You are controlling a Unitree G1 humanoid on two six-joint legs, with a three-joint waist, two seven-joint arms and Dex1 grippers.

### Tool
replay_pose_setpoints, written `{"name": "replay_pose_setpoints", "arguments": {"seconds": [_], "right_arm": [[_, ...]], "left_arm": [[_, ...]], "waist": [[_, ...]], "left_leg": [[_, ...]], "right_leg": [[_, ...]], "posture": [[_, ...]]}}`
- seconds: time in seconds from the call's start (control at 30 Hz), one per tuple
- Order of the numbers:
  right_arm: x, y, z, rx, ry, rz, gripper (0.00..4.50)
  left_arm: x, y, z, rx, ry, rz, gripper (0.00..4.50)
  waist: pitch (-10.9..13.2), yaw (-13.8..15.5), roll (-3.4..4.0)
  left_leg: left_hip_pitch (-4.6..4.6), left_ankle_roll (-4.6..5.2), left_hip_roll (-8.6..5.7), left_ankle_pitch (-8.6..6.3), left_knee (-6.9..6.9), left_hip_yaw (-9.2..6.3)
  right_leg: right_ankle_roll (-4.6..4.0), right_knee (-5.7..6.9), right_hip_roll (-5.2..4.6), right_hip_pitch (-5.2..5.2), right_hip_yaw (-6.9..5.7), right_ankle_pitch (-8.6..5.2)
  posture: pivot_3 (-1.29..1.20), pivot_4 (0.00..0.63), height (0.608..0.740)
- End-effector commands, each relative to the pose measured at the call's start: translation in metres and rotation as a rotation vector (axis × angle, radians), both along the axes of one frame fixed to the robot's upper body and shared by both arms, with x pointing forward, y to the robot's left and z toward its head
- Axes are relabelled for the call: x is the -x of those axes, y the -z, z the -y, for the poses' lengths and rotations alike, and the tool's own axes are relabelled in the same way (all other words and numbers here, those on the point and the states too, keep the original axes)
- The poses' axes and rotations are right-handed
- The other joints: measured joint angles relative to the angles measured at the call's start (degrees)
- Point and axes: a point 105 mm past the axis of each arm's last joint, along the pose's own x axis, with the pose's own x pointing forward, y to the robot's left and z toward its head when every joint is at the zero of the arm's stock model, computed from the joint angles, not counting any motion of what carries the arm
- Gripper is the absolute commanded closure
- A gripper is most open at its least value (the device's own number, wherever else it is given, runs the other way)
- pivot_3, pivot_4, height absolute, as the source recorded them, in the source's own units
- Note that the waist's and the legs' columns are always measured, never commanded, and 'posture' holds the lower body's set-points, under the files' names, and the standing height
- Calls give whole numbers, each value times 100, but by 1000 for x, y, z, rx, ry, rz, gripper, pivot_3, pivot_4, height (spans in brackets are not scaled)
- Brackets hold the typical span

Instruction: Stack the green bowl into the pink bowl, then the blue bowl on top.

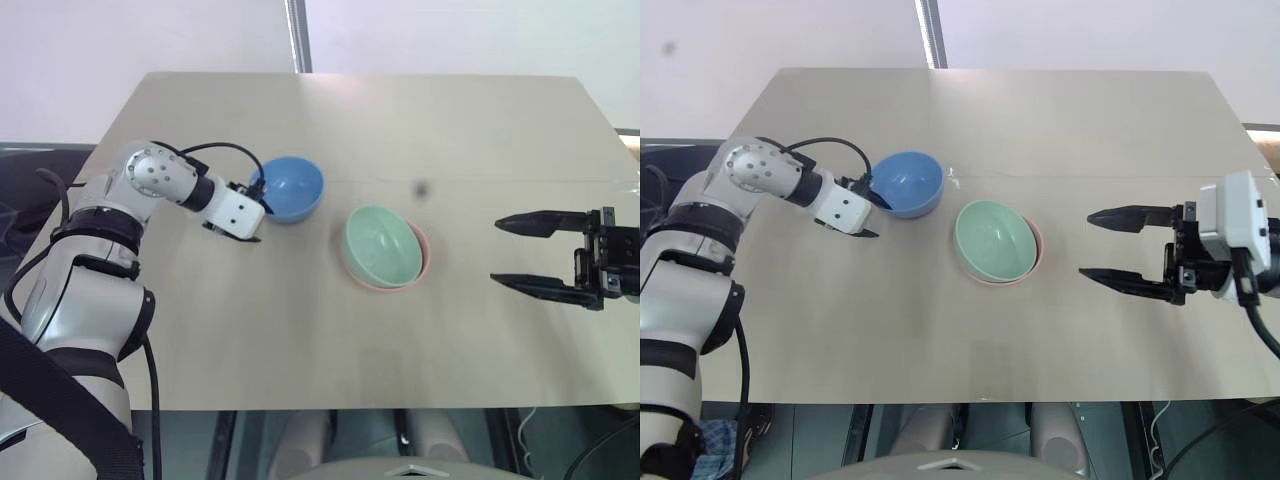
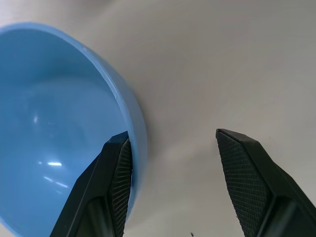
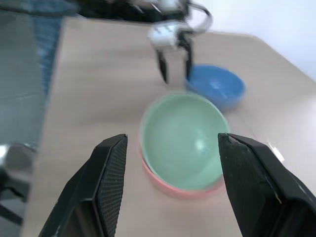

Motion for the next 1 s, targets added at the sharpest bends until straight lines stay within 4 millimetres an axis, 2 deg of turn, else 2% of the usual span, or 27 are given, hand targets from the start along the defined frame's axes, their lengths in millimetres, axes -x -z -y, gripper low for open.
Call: {"name": "replay_pose_setpoints", "arguments": {"seconds": [0.03,0.13,0.47,0.73,0.97,1.0], "right_arm": [[-13,3,15,59,135,4,1260],[-16,4,21,72,189,-14,1260],[-10,1,19,50,164,-16,1260],[-9,2,18,45,156,-9,1260],[-8,3,18,46,155,-6,1260],[-8,3,18,46,155,-5,1260]], "left_arm": [[-5,-12,3,14,10,51,1724],[-6,-11,6,14,16,55,1724],[-9,-7,9,-6,21,63,1724],[-24,-8,4,-80,-25,178,1724],[-27,-6,6,-83,-26,193,1724],[-27,-6,6,-81,-23,191,1965]], "waist": [[0,-3,0],[0,-8,0],[0,-17,0],[1,-14,-1],[1,-14,-1],[1,-14,-1]], "left_leg": [[0,0,-3,0,0,0],[-2,0,-5,0,0,-2],[-2,0,-6,0,0,-2],[-2,0,-8,0,0,-3],[-3,0,-9,0,0,-3],[-3,0,-9,0,0,-3]], "right_leg": [[0,0,-4,0,0,0],[2,0,-6,0,-3,-1],[2,0,-7,0,-4,-1],[2,1,-8,0,-4,-1],[2,2,-9,0,-5,-1],[2,2,-9,0,-5,-1]], "posture": [[0,150,740],[0,150,740],[0,150,740],[0,150,740],[0,150,740],[0,150,740]]}}
